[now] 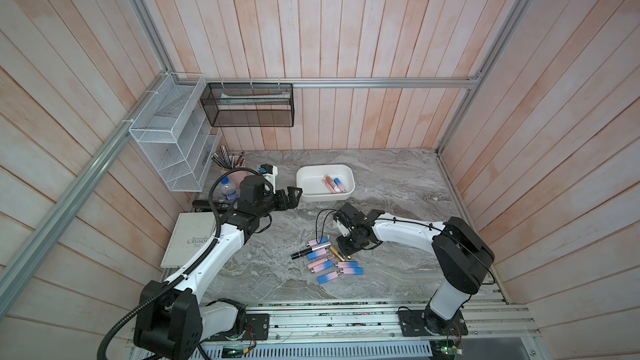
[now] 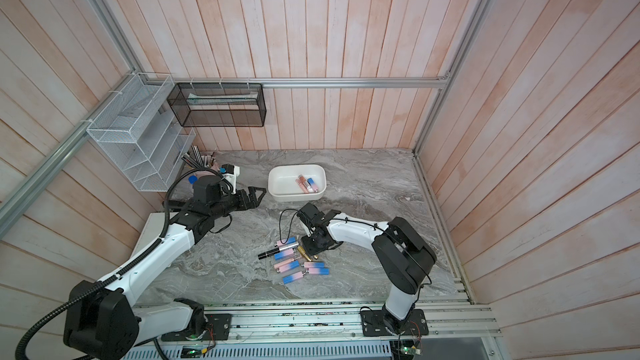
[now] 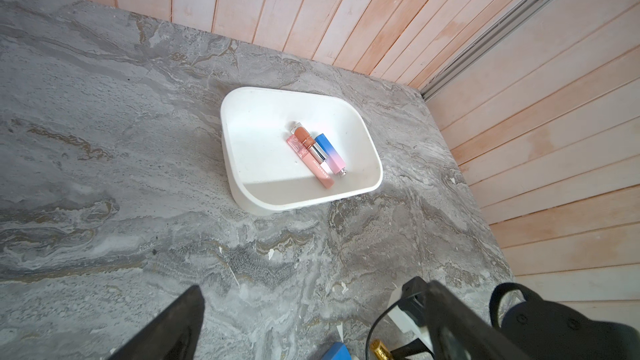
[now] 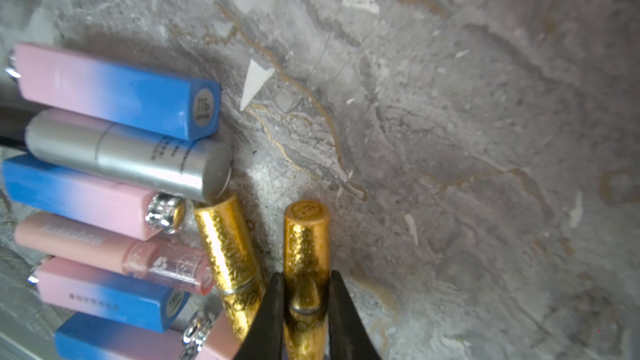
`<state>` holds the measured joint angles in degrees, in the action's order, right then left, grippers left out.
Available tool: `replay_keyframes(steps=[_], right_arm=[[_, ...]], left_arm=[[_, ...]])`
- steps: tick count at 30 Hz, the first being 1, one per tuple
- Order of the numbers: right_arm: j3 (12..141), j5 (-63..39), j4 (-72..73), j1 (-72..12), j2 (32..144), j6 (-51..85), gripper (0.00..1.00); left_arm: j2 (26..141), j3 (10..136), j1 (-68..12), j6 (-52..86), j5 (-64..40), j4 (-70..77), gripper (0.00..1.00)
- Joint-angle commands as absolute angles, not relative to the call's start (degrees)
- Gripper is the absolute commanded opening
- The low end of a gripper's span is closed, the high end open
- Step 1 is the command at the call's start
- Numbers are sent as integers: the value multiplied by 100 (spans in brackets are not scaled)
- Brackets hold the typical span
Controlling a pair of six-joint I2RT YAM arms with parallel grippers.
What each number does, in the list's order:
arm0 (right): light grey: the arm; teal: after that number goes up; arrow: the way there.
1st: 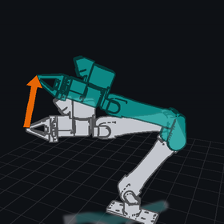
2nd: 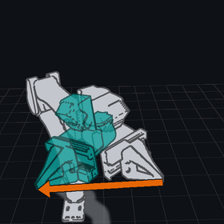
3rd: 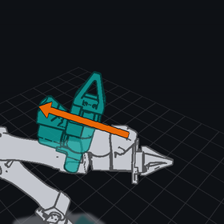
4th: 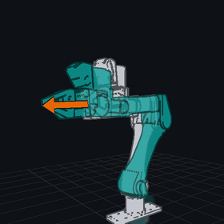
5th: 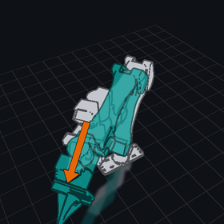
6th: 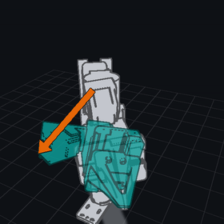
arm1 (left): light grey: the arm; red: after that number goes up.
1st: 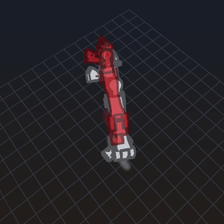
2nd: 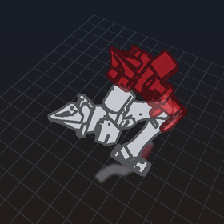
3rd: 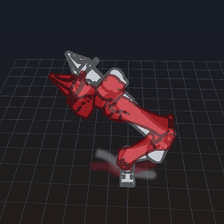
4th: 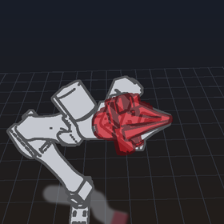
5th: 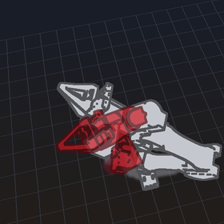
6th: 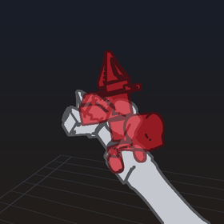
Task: Put the lipstick into the storage box
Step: Pick up the lipstick at the center of the board, then place the lipstick in the storage box.
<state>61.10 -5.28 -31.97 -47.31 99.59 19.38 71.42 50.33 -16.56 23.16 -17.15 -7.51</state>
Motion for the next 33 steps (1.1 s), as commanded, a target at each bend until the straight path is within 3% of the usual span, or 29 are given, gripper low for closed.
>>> replay_keyframes(steps=[1,13,33], right_arm=[[6612,-232,-3567,-4690,10021,1790,16],[8853,14,-4146,-4062,10520,1211,17],[12909,-410,-4496,-3552,13942,495,17]], left_arm=[[6999,4937,-1676,2199,-1578,-802,100],[7146,4927,-1659,2092,-1436,-556,100],[8221,5919,-1561,1743,-1696,-479,100]])
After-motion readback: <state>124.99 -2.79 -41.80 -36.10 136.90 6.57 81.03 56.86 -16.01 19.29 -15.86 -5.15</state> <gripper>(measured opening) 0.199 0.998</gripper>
